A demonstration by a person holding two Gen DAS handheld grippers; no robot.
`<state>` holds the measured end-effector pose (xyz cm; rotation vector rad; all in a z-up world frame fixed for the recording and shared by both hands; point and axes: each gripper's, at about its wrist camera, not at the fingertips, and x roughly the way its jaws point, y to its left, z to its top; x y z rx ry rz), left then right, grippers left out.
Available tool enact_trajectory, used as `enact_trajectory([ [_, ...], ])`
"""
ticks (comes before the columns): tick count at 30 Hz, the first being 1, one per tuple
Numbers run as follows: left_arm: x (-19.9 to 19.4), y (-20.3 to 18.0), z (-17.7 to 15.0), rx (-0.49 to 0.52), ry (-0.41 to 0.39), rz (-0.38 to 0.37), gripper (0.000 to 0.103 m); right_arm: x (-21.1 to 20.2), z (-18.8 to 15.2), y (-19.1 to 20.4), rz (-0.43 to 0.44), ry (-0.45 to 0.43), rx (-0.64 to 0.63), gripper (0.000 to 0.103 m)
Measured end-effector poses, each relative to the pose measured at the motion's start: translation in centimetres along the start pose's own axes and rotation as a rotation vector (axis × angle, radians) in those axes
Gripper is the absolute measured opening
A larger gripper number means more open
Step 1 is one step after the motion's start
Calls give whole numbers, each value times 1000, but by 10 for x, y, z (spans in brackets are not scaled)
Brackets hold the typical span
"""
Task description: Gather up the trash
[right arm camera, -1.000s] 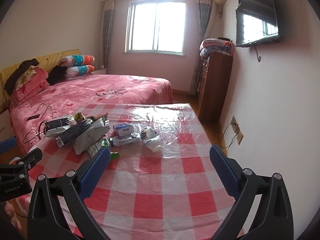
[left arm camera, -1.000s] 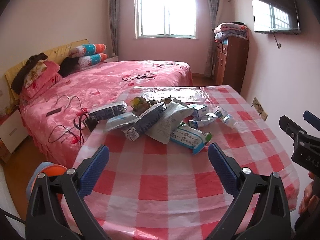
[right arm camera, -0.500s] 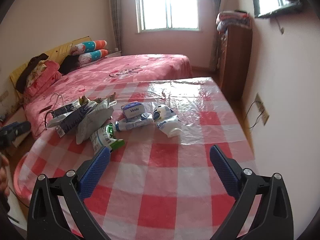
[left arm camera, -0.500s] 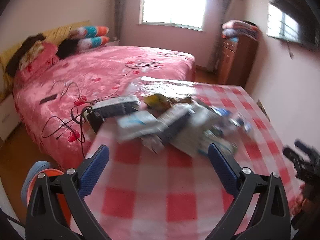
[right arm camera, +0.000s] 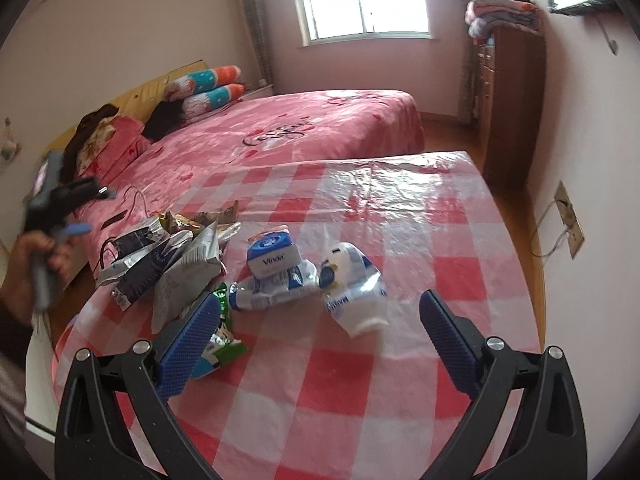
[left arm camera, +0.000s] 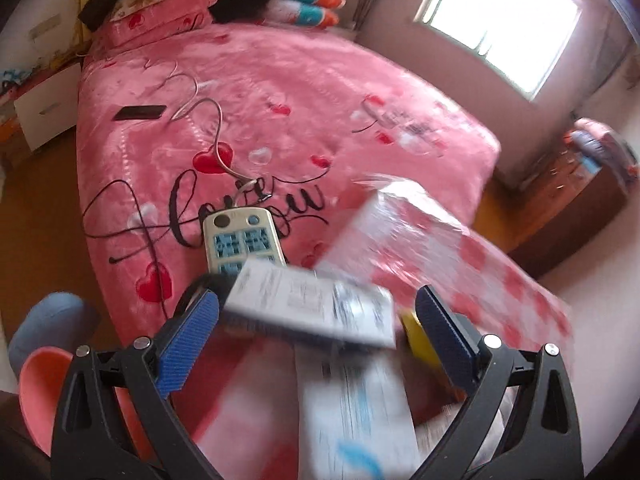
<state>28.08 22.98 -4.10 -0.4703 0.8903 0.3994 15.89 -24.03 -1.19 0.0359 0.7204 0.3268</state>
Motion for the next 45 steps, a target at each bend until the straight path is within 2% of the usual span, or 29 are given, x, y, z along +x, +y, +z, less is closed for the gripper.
enact_trajectory([
  [3, 30, -8, 19, 57, 15, 114, 90, 9, 3, 3, 11, 3, -25, 98],
  [5, 45, -14, 22, 102, 56, 158, 75, 16, 4, 3, 22, 10, -37, 98],
  [9, 65, -19, 16, 179, 102, 225, 64, 25, 5, 3, 24, 16, -55, 98],
  [11, 66, -17, 9, 171, 119, 197, 56, 30, 6, 0, 27, 21, -52, 98],
  [14, 62, -21, -1, 188, 111, 192, 51, 33, 7, -4, 37, 24, -30, 98],
  [23, 24, -41, -70, 219, 113, 77, 42, 31, -1, -11, 45, 46, 9, 98],
  [26, 16, -49, -100, 205, 148, -1, 42, 31, -6, -16, 35, 64, 36, 98],
  [29, 2, -61, -128, 229, 122, -39, 42, 30, -14, -22, 16, 71, 48, 98],
  [32, -6, -71, -147, 222, 144, -121, 43, 34, -19, -31, -3, 84, 74, 98],
  [34, -13, -79, -159, 255, 142, -166, 47, 37, -21, -39, -16, 86, 102, 98],
  [40, -32, -88, -158, 312, 115, -268, 70, 55, -15, -55, 20, 100, 175, 98],
  [43, -36, -90, -143, 331, 73, -241, 79, 65, -11, -51, 14, 109, 138, 98],
  [45, -30, -92, -130, 329, 79, -228, 84, 73, -8, -48, -6, 120, 105, 98],
])
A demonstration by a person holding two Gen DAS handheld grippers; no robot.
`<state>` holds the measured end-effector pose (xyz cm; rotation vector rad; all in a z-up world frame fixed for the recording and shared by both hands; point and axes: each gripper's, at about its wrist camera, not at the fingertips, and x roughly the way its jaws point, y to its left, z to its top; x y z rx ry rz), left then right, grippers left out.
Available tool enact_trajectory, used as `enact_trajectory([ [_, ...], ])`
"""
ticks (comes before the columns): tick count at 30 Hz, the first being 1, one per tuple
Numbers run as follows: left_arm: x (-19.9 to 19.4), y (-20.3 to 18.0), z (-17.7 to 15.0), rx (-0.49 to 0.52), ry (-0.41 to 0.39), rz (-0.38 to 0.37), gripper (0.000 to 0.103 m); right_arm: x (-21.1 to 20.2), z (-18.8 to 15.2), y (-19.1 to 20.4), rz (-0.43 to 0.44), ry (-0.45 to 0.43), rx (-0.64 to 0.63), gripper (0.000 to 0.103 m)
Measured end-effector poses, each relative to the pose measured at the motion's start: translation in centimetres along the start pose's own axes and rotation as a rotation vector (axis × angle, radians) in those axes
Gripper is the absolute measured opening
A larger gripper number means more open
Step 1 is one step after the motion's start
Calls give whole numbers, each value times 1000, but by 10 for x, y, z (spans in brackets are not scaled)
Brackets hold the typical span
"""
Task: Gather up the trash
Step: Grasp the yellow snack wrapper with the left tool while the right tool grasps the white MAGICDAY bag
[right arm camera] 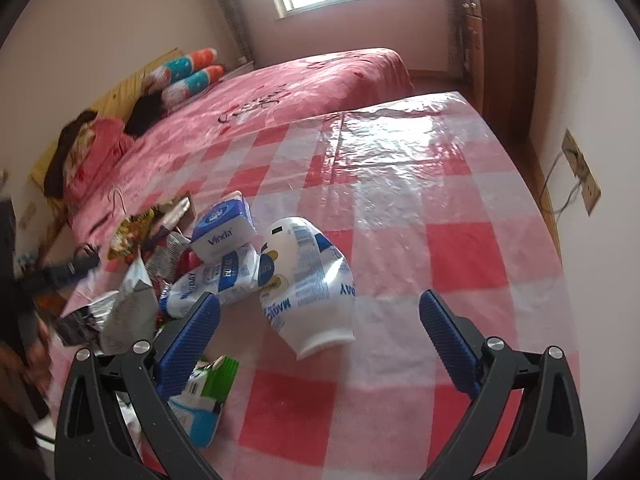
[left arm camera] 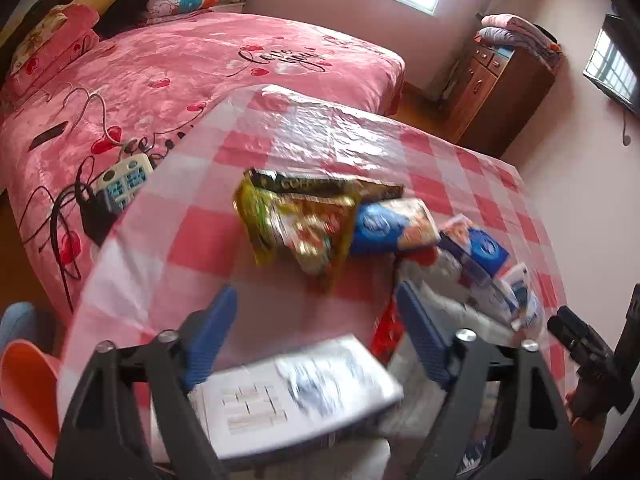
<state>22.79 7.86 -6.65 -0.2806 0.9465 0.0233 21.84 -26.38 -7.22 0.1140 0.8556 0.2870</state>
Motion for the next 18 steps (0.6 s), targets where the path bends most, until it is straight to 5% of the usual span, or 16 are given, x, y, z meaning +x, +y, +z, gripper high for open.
enact_trajectory([
  [5, 26, 5, 27, -2, 12, 71, 84, 13, 2, 7, -48, 10, -67, 96],
  [8, 42, 4, 36, 45, 29, 110, 84, 20, 1, 7, -47, 34, -82, 84],
  [12, 58, 0, 34, 91, 87, 121, 84, 29, -1, 7, -43, 61, -87, 84],
  [18, 66, 6, 31, 67, 74, 122, 81, 36, -2, 13, -56, 65, -109, 88],
])
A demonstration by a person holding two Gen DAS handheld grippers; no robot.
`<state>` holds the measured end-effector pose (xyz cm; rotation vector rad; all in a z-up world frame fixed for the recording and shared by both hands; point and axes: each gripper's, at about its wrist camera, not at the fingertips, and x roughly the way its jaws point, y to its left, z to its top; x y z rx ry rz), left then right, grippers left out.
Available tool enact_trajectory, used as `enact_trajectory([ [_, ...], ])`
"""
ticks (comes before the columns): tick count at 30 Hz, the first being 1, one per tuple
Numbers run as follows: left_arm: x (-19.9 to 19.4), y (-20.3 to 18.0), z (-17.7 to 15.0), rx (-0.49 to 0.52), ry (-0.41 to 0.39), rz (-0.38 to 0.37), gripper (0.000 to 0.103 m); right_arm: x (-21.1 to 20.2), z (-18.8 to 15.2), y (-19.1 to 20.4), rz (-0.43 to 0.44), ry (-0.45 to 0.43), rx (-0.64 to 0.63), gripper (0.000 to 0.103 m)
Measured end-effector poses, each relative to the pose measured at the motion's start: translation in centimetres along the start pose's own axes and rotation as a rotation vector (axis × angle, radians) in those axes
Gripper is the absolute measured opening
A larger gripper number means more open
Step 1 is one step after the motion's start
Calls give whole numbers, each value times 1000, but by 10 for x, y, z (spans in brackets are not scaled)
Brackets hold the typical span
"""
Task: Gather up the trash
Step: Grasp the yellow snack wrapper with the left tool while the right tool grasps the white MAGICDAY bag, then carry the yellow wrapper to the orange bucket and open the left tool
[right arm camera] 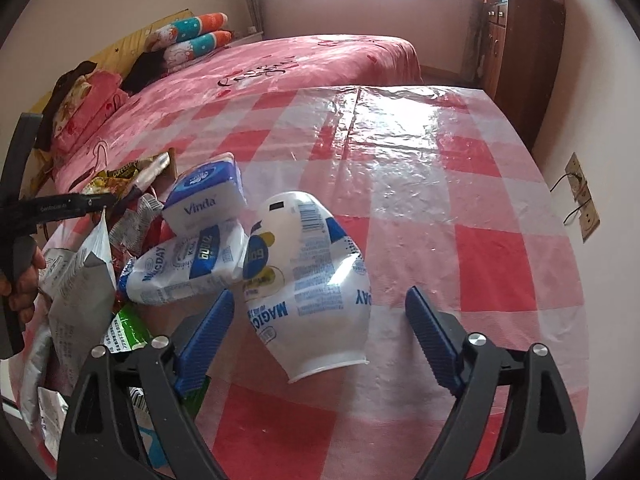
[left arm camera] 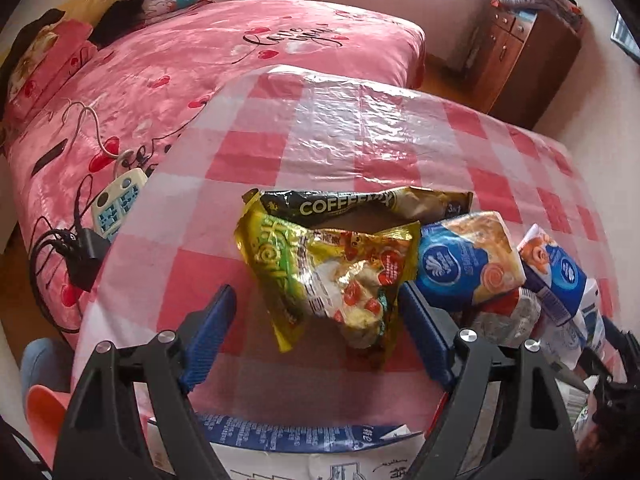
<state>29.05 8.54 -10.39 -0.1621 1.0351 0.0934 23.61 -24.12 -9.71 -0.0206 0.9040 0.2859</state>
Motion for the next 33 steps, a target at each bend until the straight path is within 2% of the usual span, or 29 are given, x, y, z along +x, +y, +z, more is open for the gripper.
enact_trajectory([
  [2, 5, 1, 1, -10, 4, -17, 66, 1, 0, 2, -6, 1, -4, 88],
  [4, 5, 1, -1, -29, -9, -27, 58, 1, 1, 5, -19, 2, -9, 88],
  [6, 4, 1, -2, -43, -20, -51, 42, 0, -1, 7, -40, -2, -18, 77],
  [7, 3, 1, -3, -56, -21, -71, 26, -1, -2, 8, -45, -6, -21, 74],
  [9, -1, 1, -6, -67, -31, -74, 24, -3, -4, 10, -48, -11, -24, 64],
  [10, -2, 0, -8, -64, -39, -74, 22, -5, -5, 9, -46, -13, -22, 62],
  [17, -22, 9, -21, -92, -77, -99, 18, -20, -13, 4, -35, -45, 7, 62],
  [26, -72, 17, -48, -86, -143, -169, 18, -57, -15, 2, 4, -106, 64, 62],
  [33, -119, 38, -75, -100, -199, -209, 18, -91, -11, 29, 74, -144, 64, 62],
])
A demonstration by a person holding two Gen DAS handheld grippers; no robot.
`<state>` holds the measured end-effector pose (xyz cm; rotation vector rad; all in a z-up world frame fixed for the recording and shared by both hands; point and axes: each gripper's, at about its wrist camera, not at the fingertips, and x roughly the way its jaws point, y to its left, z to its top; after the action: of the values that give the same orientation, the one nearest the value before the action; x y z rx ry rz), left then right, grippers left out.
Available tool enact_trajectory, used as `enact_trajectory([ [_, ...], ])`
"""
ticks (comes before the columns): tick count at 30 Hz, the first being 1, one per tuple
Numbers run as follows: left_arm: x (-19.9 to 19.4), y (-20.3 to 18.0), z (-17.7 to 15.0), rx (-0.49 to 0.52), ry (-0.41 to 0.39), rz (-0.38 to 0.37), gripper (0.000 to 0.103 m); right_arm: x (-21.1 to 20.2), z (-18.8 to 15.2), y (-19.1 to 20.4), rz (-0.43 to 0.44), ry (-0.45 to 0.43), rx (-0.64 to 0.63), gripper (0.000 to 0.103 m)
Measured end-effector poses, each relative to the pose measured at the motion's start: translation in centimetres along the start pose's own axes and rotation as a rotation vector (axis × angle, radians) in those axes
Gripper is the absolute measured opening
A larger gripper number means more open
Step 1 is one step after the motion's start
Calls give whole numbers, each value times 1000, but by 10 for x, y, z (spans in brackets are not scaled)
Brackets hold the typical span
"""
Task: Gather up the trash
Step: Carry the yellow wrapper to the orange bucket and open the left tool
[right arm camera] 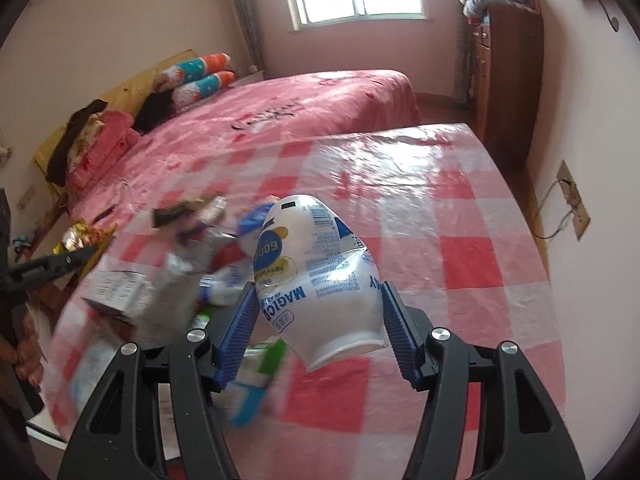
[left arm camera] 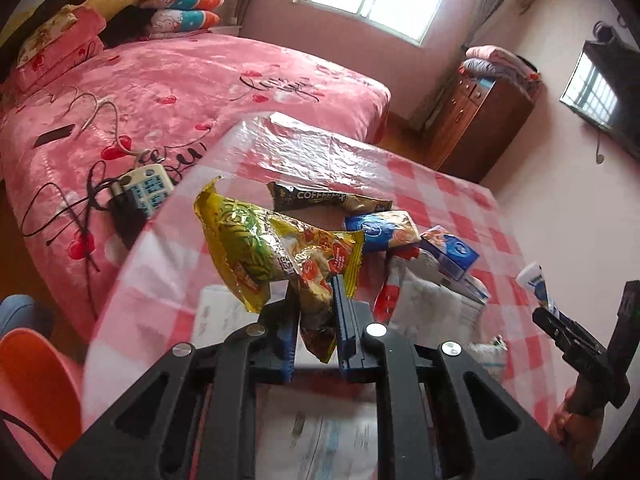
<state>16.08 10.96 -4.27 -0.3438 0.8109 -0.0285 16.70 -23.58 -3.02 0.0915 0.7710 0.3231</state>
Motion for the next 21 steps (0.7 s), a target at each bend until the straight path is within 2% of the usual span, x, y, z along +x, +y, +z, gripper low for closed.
enact_trajectory([
  [5, -39, 22, -14, -19, -40, 12, 18, -16, 3, 52, 115, -9, -41, 62],
  [7, -58, 37, -22, -35, -59, 33, 18, -19, 2, 83, 187, -1, -69, 62],
  [11, -89, 74, -42, -71, -87, 99, 18, -15, -3, 149, 321, 40, -135, 62],
  [15, -117, 127, -70, -137, -91, 185, 18, -7, -15, 216, 420, 90, -222, 62],
  [21, -125, 201, -110, -239, -36, 294, 18, 24, -42, 326, 534, 183, -370, 62],
])
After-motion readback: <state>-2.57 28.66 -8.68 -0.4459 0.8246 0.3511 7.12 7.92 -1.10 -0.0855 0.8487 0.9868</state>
